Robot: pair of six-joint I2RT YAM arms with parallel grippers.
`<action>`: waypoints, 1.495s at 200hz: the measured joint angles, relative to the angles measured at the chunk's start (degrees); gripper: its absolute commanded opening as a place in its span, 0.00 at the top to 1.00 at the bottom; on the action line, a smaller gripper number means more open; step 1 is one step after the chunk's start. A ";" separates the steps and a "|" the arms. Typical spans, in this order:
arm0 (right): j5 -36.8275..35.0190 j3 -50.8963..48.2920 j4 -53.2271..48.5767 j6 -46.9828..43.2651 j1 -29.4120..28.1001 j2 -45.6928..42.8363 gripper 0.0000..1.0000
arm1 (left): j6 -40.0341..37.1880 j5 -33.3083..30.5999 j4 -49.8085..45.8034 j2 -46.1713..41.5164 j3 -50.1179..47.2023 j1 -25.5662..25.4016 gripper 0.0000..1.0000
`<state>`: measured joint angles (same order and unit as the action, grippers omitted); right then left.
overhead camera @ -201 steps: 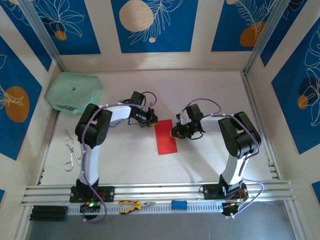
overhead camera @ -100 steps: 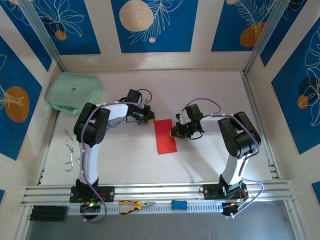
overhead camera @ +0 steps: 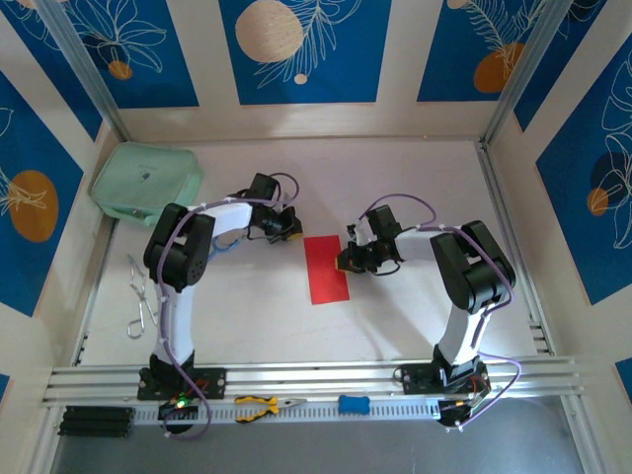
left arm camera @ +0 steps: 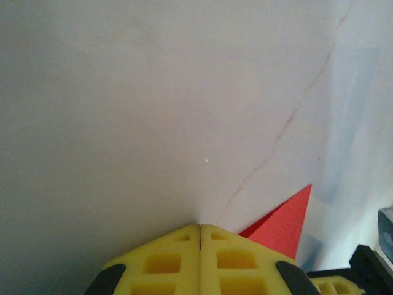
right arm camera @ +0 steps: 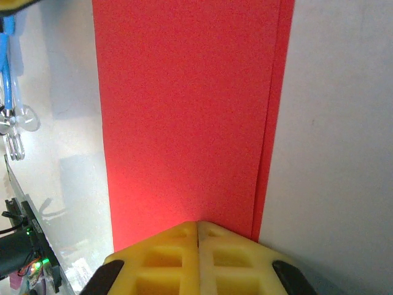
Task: Fold a paper plane with a square sheet of paper (pick it up from the middle)
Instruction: First fold the square sheet of paper in half at the center of the table.
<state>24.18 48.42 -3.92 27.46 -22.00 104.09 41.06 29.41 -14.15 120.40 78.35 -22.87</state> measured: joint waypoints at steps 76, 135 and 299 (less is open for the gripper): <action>-0.02 0.00 0.00 0.00 0.00 0.00 1.00 | -6.73 5.55 2.69 -4.02 0.04 -1.51 1.00; -0.02 0.00 0.00 0.00 0.00 0.00 1.00 | -7.56 8.94 4.28 2.69 -0.09 -2.38 1.00; -0.17 0.00 0.13 0.00 -0.07 0.00 1.00 | -4.66 1.62 3.74 -3.91 -4.11 -0.76 0.92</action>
<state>24.01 48.42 -3.79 27.46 -22.06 104.09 36.40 31.03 -10.41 116.49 74.24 -23.64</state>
